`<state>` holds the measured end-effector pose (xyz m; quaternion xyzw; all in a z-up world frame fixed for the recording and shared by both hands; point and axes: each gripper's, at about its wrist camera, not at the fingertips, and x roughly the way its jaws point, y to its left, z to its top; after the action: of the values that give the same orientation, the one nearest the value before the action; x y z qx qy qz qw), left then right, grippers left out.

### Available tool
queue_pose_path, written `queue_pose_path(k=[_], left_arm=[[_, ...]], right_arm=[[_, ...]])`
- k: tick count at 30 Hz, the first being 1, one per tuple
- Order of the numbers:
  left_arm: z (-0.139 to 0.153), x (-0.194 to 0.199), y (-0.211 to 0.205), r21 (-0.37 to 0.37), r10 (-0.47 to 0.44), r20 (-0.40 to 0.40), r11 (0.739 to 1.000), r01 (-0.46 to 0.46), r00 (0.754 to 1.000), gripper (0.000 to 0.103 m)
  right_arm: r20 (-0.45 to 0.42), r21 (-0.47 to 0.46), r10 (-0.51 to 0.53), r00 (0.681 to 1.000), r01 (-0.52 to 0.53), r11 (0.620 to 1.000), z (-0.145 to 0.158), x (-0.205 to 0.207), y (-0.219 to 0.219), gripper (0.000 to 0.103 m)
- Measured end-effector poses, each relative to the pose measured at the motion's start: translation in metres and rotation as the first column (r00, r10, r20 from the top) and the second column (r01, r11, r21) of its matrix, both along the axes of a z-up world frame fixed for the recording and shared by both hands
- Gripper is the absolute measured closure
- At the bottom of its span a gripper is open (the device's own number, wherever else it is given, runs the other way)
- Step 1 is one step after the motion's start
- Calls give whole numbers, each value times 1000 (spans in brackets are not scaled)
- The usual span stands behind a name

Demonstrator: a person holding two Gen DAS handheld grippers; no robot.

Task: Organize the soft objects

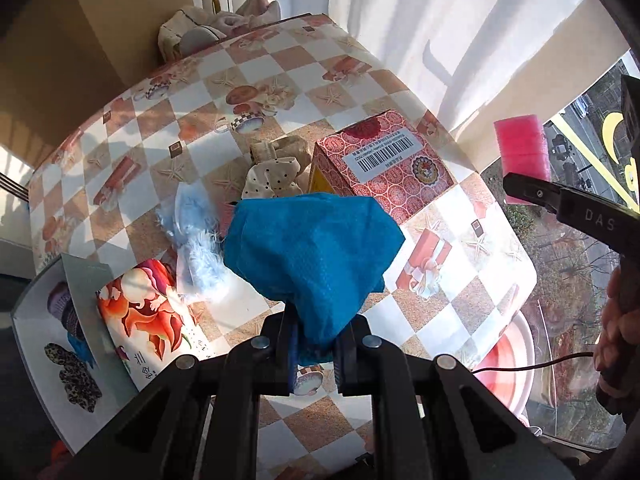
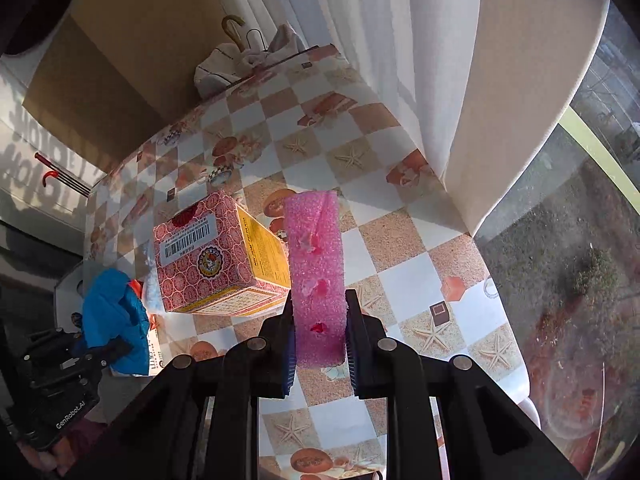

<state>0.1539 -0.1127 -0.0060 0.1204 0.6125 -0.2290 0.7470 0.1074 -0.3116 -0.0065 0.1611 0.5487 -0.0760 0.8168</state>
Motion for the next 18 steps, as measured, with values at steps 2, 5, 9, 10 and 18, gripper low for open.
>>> queue_pose_path(k=[2, 5, 9, 10, 18], left_arm=[[1, 10, 2, 7, 24, 0, 1000, -24, 1000, 88], [3, 28, 6, -1, 78, -12, 997, -78, 997, 88], [11, 47, 24, 9, 165, 2, 986, -165, 986, 88], [13, 50, 31, 11, 190, 8, 982, -190, 982, 88], [20, 56, 99, 53, 371, 27, 927, -372, 928, 88]], right_arm=[[-1, -8, 3, 1000, -3, 1000, 8, 12, 1, 81], [15, -13, 26, 1000, -26, 1000, 17, 29, 9, 81], [36, -27, 95, 995, -94, 995, 33, 52, 35, 81], [42, -30, 115, 993, -114, 993, 36, 57, 43, 81], [51, -72, 296, 954, -292, 954, 49, 80, 120, 81]])
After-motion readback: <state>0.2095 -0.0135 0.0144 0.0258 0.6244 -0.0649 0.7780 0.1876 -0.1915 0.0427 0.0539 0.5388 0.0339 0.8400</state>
